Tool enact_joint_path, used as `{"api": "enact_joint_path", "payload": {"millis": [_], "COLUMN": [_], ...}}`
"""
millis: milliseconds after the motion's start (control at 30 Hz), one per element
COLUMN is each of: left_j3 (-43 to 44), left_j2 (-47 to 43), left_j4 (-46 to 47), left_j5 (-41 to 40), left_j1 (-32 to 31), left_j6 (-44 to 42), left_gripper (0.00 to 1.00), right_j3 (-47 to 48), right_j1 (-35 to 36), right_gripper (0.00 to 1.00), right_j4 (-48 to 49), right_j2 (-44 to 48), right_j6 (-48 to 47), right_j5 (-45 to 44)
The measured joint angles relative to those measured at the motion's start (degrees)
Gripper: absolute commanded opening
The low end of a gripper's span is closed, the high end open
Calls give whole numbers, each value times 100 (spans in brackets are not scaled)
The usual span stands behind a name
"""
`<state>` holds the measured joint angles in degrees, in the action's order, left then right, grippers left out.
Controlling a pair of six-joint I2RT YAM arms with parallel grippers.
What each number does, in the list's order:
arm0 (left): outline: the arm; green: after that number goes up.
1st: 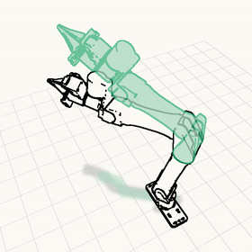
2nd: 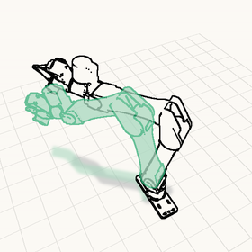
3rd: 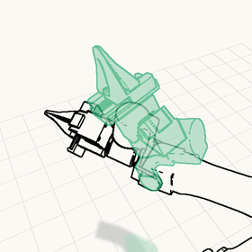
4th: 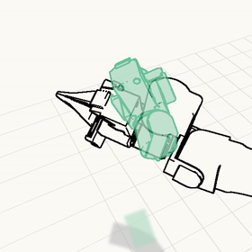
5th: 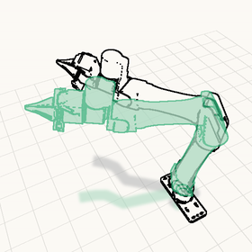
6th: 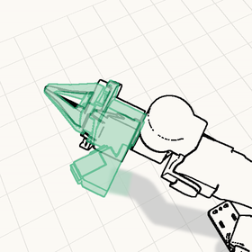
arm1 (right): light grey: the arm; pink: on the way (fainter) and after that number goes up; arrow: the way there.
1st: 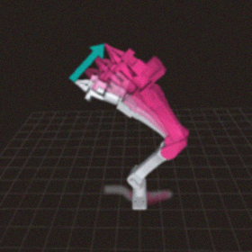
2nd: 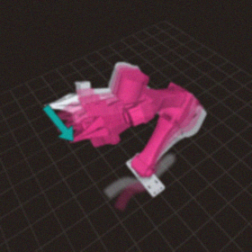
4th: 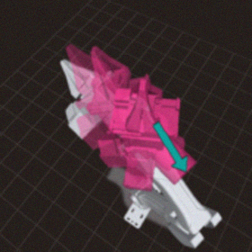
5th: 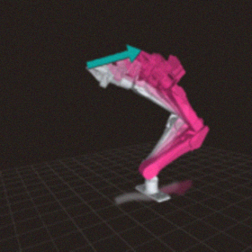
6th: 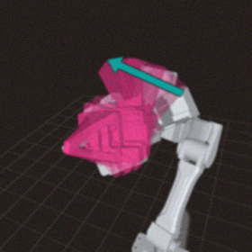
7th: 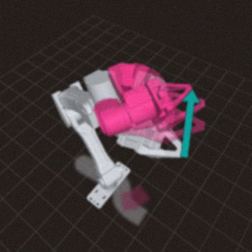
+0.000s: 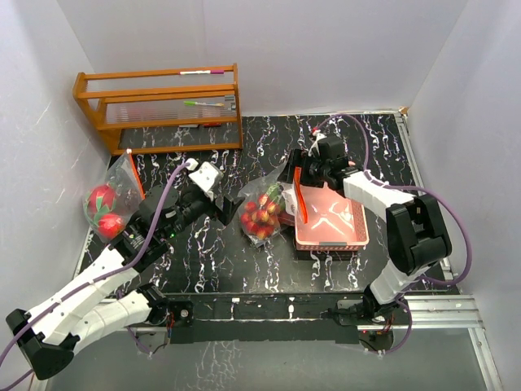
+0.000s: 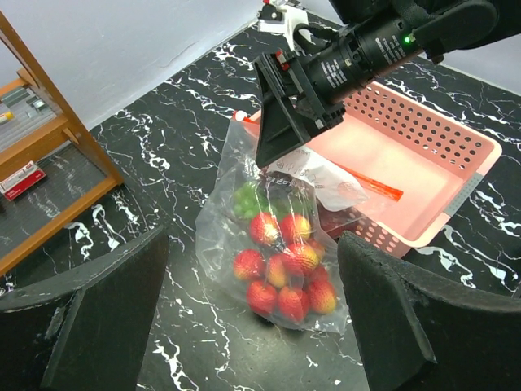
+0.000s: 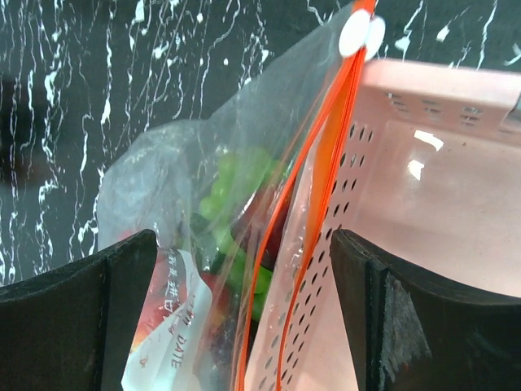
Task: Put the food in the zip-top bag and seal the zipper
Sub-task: Pick up the zipper food storage bag at the center of the board.
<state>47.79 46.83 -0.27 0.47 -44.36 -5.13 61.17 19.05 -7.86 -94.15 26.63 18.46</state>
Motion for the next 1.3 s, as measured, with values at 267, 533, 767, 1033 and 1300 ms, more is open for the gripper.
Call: {"api": "enact_joint_path", "payload": {"millis": [267,533,767,1033,1300], "left_j3": [-79,-98,-103,-354,-553], "left_j2": [-68,-66,-66,-219,-494], "left_j4": [-13,-11,-9,210,697], "left_j5": [-22,-24,-26,17,382], "left_j1": [0,0,0,2,2], "left_j6": [-2,0,0,-136,-345], "left_gripper": [83,83,83,89,59], "right_j3": [-402,-407,-407,-678,-964], "right_j1": [0,0,2,92,234], "right_gripper": [42,8,8,8,8], "right_j4": [149,199,85,-334,-911], "right_j2": [-24,28,481,1609,3213], "right_j6": [42,-2,-328,-1388,-2428], "right_j5": [304,529,780,1810,2979]}}
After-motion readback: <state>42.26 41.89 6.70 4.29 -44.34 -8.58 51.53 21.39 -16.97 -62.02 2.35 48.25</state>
